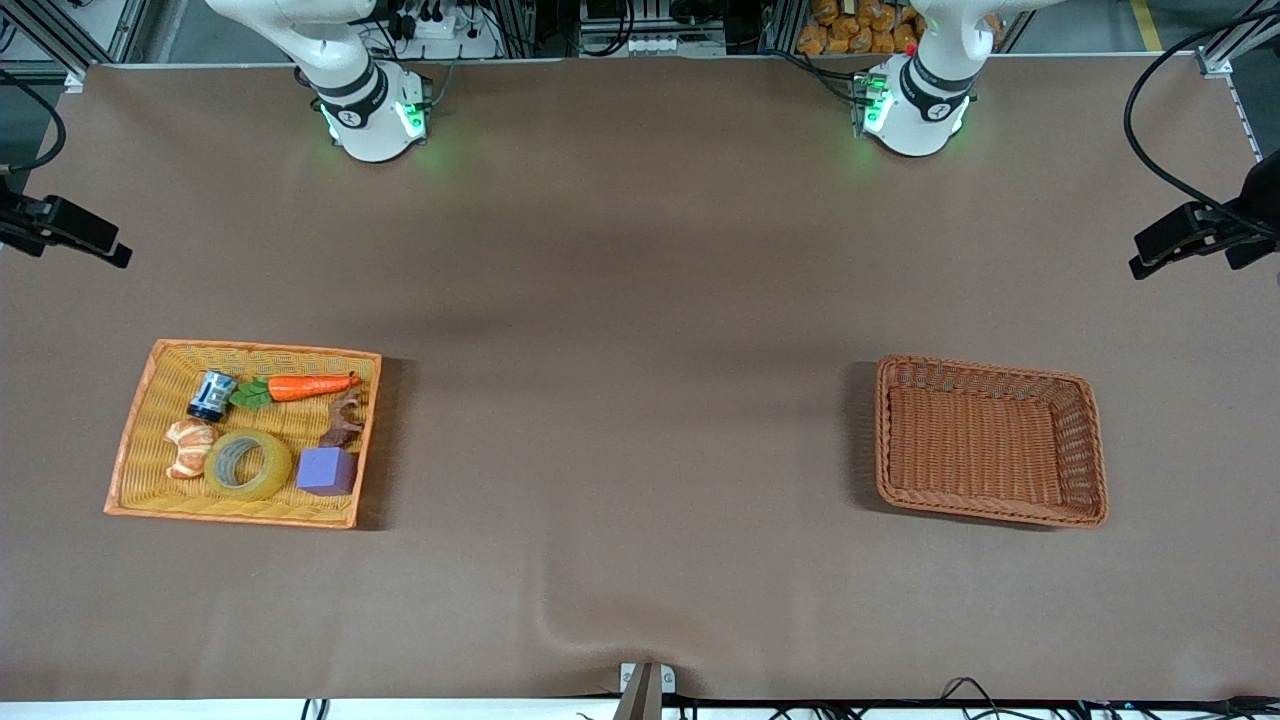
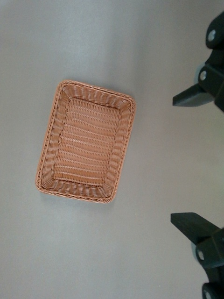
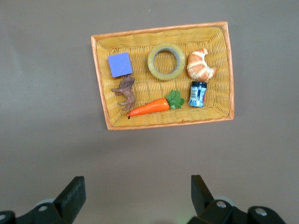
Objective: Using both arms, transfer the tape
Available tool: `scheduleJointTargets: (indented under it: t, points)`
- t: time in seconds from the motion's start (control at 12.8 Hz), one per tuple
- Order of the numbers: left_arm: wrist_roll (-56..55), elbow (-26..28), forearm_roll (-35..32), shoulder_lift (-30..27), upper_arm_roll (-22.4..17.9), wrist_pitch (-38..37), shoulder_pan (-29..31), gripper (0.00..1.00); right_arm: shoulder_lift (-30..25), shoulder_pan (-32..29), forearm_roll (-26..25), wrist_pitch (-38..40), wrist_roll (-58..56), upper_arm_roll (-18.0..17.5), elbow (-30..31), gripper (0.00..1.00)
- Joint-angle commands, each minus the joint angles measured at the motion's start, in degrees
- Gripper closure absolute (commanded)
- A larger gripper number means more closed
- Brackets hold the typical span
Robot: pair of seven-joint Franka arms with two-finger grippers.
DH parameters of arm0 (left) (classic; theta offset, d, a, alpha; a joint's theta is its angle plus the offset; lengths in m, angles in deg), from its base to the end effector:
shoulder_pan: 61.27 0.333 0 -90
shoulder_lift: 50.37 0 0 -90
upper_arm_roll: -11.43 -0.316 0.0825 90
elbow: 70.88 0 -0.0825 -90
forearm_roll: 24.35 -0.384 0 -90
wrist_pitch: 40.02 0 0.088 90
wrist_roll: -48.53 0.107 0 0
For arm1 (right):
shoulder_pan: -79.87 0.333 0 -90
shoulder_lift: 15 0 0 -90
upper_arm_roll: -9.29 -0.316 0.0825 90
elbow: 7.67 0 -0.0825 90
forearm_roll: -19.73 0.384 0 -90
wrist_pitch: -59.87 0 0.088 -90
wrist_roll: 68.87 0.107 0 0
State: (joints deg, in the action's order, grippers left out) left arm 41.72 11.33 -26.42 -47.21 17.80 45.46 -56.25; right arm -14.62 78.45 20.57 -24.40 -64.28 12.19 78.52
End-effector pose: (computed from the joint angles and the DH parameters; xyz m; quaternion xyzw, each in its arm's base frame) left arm 0.5640 -0.0071 0.6506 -0.9987 -0.0492 -0.0022 0.0148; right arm 0.5452 -0.0394 0.6433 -0.9968 0.0771 0.0201 0.0071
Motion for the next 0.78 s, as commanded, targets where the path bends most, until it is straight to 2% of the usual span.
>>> scheduleJointTargets:
  t: [0.0,0.7]
  points:
    - [0.9,-0.1,-1.4,-0.2,0.3,0.0,0.2,0.0,-0.6,1.0,-2.4,0.5,-0.8,0.4,0.0,0.0]
    - [0.6,0.0,-1.0,1.3,0.3,1.0,0.1,0.0,-0.5,1.2,-2.5,0.5,-0.2,0.5,-0.2,0.0]
